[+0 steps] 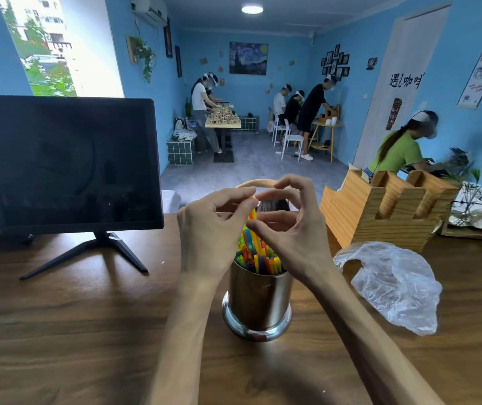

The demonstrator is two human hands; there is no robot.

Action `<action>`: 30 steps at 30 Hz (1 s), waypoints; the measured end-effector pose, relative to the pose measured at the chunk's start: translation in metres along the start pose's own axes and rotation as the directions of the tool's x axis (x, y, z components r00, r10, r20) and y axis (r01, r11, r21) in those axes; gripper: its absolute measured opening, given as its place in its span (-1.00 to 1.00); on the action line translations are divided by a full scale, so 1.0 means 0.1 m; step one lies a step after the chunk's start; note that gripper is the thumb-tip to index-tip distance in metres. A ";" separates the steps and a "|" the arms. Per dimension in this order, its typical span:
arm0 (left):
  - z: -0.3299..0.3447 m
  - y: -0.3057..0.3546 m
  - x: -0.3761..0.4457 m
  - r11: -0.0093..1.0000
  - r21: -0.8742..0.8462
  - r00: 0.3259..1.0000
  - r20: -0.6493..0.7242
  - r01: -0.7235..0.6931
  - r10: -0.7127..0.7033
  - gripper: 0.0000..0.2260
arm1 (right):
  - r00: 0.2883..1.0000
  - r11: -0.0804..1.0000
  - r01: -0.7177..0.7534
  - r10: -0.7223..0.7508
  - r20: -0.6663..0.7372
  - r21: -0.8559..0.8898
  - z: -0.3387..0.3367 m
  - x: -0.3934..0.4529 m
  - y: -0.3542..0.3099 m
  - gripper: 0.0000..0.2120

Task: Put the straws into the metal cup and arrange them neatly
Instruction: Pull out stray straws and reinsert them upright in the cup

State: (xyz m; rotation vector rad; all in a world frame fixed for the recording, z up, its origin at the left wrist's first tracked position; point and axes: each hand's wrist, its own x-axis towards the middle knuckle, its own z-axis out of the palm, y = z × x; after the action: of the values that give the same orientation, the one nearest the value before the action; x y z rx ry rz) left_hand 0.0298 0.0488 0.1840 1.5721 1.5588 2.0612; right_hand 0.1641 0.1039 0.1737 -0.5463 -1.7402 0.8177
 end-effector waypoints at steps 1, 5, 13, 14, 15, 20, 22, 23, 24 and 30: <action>-0.01 0.03 0.02 1.000 -0.017 1.000 0.002 -0.011 0.011 -0.81 | 0.999 0.999 -0.029 0.028 0.030 0.014 -0.02 0.01 0.03 -0.45; -0.11 0.17 0.15 0.992 -0.107 0.992 -0.115 -0.068 0.056 -0.86 | 0.969 0.991 -0.135 0.137 0.204 -0.022 -0.10 0.03 0.18 -0.69; -0.27 0.15 0.29 0.872 -0.487 0.921 -0.360 -0.047 -0.151 -0.89 | 0.963 0.937 -0.252 0.219 0.157 0.241 -0.35 0.15 0.26 -0.83; -0.26 0.11 0.27 0.856 -0.517 0.919 -0.342 -0.012 -0.194 -0.90 | 0.956 0.898 -0.293 0.263 0.132 0.327 -0.36 0.16 0.24 -0.84; -0.24 0.07 0.24 0.843 -0.537 0.921 -0.314 0.027 -0.230 -0.91 | 0.940 0.833 -0.337 0.325 0.104 0.439 -0.36 0.17 0.23 -0.86; -0.17 -0.26 0.06 0.801 -0.525 0.922 -0.074 0.287 -0.379 -0.88 | 0.853 0.513 -0.322 0.522 0.009 0.795 -0.38 0.28 0.14 -0.91; -0.14 -0.35 -0.01 0.782 -0.514 0.908 -0.013 0.352 -0.418 -0.82 | 0.862 0.543 -0.288 0.506 -0.033 0.789 -0.37 0.33 0.11 -0.86; -0.11 -0.37 -0.05 0.775 -0.508 0.902 0.012 0.377 -0.431 -0.81 | 0.870 0.571 -0.279 0.491 -0.049 0.773 -0.36 0.35 0.10 -0.85; -0.09 -0.39 -0.08 0.768 -0.502 0.897 0.036 0.397 -0.440 -0.80 | 0.881 0.603 -0.271 0.470 -0.059 0.750 -0.36 0.36 0.10 -0.85; -0.10 -0.51 -0.19 0.920 -0.197 0.940 0.110 0.338 -0.322 -0.88 | 0.942 0.876 -0.124 0.251 -0.222 0.466 -0.46 0.51 0.00 -0.97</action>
State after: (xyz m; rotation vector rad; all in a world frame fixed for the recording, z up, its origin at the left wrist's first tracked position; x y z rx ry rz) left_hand 0.0073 0.0544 0.1338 1.2023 1.4070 1.8868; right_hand 0.1917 0.1518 0.2145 -0.4934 -1.1990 1.1823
